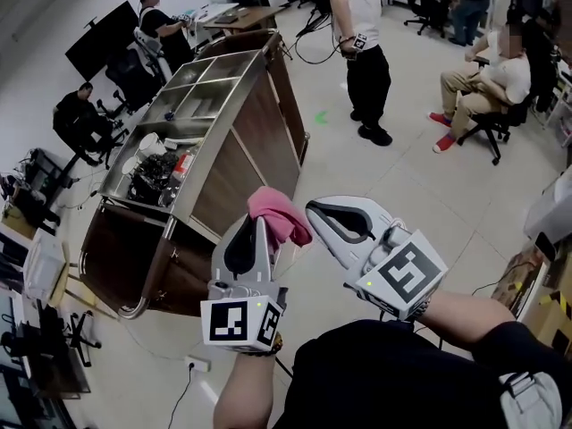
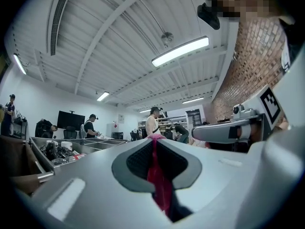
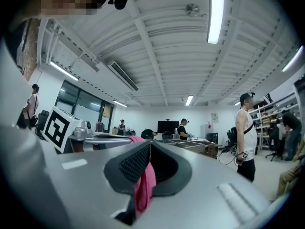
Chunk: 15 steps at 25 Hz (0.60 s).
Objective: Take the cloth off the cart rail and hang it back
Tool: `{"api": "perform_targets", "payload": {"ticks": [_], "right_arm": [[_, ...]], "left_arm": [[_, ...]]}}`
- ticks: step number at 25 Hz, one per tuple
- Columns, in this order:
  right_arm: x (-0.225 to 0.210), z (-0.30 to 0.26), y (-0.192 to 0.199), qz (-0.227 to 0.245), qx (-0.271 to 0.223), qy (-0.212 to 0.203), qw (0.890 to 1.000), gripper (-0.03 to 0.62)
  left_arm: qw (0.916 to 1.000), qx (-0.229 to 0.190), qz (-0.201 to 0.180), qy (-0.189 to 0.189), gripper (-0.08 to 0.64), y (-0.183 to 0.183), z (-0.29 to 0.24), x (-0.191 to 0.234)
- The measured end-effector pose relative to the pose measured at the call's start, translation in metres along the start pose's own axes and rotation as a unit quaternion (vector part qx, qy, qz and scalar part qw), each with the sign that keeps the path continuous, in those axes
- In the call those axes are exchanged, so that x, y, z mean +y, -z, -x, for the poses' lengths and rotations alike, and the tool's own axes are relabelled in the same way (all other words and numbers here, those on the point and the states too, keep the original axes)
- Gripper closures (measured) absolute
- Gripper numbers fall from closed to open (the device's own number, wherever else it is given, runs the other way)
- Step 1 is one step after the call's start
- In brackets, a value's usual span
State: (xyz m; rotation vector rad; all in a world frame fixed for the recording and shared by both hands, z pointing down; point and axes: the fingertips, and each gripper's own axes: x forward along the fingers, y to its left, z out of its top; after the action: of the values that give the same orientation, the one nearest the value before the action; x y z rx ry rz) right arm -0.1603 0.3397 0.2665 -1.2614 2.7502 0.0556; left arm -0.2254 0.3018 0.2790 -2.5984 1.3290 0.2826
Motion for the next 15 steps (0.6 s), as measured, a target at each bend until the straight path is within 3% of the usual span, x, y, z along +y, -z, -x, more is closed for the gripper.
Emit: {"api": "perform_targets", "payload": {"ticks": [11, 15], "right_arm": [[-0.057, 0.015, 0.004, 0.067, -0.033, 0.05, 0.996, 0.591], [-0.074, 0.002, 0.008, 0.036, -0.006, 0.072, 0.997, 0.591]], "left_arm": [[0.9986, 0.003, 0.016, 0.051, 0.535, 0.026, -0.053, -0.024], [0.9977, 0.003, 0.022, 0.064, 0.535, 0.034, -0.077, -0.016]]}}
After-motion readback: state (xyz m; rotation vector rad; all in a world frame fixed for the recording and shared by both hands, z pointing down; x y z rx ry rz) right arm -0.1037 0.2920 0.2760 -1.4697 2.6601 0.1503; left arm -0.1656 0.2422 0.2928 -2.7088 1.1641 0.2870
